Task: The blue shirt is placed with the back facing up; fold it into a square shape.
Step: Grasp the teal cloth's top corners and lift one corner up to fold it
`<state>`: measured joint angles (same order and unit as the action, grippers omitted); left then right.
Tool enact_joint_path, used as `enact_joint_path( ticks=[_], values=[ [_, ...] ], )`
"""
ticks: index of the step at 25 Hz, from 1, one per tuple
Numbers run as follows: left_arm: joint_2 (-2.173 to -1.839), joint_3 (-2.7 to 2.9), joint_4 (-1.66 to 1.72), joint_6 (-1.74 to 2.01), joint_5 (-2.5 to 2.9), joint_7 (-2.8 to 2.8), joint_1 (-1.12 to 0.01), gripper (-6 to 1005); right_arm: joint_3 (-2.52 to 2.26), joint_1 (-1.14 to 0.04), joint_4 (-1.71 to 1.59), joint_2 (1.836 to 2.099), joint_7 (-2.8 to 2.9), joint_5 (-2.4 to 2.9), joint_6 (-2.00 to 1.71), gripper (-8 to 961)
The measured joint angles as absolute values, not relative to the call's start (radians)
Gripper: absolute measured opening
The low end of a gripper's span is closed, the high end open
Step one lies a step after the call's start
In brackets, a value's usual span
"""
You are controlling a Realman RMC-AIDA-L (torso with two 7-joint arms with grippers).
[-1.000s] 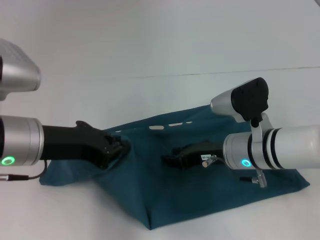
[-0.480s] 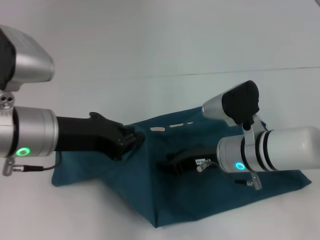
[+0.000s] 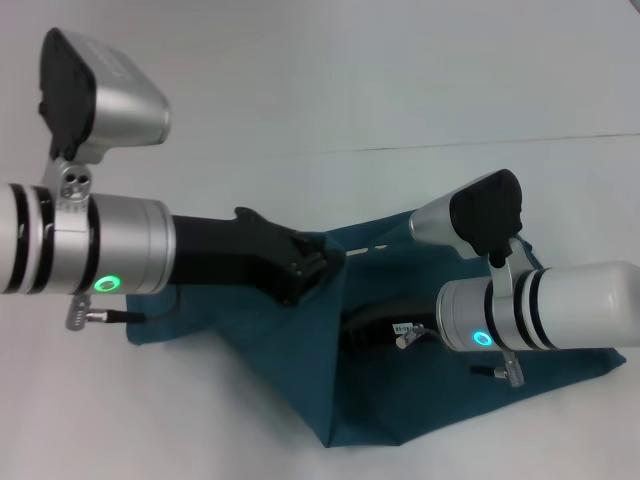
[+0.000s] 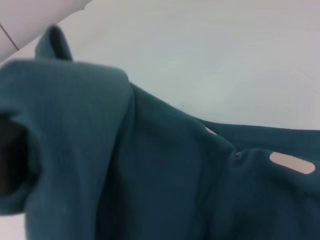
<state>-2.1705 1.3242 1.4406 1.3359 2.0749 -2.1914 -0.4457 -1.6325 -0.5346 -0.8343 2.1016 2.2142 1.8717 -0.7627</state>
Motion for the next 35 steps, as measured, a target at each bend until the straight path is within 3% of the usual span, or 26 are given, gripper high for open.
enact_joint_path(
  ticks=[18,35],
  values=[
    [-2.172,1.390,1.397,1.267,2.015,-2.179,-0.509,36,-1.605,-0.492,-0.835,2.098,2.185,1.833,-0.744,396],
    [-2.173,1.453,1.324,1.212,1.981,-2.172,-0.586,37,-1.389,-0.308,-0.945,2.090,2.074,1.765,-0.767,392]
  ],
)
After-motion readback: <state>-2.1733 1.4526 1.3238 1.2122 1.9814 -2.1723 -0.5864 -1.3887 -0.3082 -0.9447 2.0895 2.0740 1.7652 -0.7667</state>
